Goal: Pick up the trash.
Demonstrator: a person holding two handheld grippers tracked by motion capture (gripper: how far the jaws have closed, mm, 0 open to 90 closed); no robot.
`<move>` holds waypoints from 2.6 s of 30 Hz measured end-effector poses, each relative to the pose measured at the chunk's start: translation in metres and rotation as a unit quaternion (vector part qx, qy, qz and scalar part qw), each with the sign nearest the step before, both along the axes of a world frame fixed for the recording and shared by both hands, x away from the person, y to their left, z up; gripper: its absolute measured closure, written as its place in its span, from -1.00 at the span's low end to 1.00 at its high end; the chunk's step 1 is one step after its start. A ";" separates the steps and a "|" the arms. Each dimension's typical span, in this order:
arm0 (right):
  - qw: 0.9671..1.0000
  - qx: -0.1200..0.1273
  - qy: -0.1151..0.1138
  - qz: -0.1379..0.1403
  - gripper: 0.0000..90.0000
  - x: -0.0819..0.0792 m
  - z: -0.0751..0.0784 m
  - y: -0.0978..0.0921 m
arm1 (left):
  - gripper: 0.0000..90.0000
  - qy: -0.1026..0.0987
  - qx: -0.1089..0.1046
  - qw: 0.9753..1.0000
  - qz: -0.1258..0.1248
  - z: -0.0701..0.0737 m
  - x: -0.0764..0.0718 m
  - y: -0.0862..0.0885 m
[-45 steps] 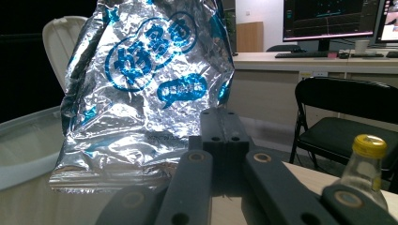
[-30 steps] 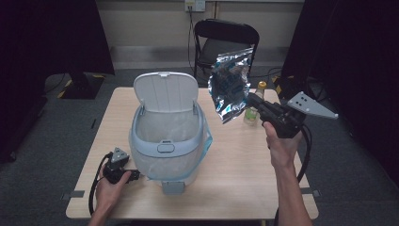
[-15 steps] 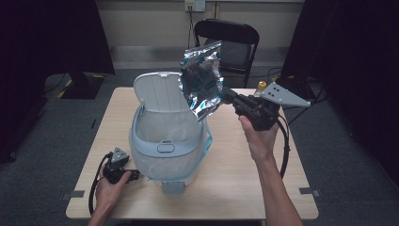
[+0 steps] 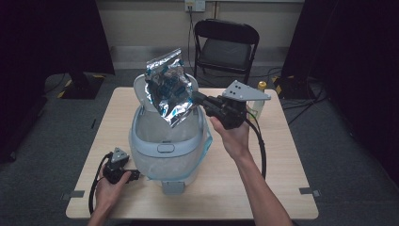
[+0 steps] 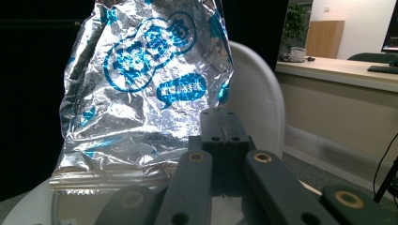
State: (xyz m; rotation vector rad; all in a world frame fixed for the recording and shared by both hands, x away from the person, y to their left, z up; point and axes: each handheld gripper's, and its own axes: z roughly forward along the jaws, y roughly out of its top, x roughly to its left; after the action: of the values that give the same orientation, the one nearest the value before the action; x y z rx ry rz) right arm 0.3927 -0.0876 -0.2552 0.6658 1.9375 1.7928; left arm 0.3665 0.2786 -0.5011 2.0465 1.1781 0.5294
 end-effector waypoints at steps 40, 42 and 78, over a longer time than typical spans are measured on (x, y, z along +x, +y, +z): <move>1.000 -0.015 0.026 -0.002 0.55 0.008 -0.018 -0.026 | -0.54 0.000 0.000 1.000 0.000 0.000 0.000 0.000; 0.999 -0.015 0.028 -0.005 0.54 0.009 -0.019 -0.030 | -0.54 0.000 0.000 1.000 0.000 0.000 0.000 0.000; 0.981 -0.055 0.117 -0.142 0.10 0.056 -0.088 -0.131 | -0.54 0.000 0.000 1.000 0.000 0.000 0.000 0.000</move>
State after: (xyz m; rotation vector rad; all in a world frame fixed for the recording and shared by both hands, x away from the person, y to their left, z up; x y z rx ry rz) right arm 0.4485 -0.2187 -0.3427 1.0952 1.9518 1.4778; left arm 0.3666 0.2786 -0.5011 2.0465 1.1782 0.5294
